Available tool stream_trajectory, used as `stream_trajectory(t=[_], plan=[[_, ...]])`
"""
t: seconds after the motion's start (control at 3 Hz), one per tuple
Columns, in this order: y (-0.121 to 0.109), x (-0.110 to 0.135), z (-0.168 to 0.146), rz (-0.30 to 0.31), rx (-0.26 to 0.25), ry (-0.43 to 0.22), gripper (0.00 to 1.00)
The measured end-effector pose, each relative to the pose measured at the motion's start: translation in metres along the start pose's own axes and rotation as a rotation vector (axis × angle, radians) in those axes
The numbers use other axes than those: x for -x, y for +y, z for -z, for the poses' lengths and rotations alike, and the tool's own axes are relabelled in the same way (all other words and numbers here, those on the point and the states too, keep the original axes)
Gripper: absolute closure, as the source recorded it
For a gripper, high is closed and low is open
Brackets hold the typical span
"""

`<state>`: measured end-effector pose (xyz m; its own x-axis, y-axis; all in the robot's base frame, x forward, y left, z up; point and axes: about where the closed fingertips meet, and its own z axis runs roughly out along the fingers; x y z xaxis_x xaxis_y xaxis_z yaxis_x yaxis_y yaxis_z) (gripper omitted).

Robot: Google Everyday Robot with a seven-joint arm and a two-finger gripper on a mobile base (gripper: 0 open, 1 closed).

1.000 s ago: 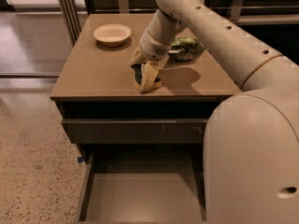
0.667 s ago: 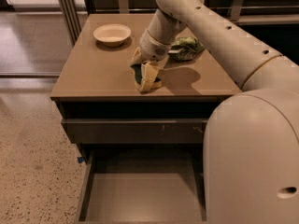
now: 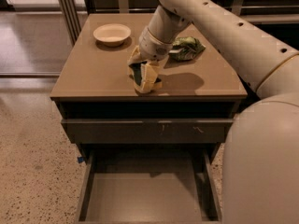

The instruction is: Place sponge into middle drawer

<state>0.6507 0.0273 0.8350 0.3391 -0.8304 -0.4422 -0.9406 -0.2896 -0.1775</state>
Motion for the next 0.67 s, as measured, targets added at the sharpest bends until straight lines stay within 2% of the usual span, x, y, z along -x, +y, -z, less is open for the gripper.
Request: stream_trajectory(t=[0.67], plan=[[0.038, 0.040, 0.021, 0.068, -0.037, -0.026, 1.00]])
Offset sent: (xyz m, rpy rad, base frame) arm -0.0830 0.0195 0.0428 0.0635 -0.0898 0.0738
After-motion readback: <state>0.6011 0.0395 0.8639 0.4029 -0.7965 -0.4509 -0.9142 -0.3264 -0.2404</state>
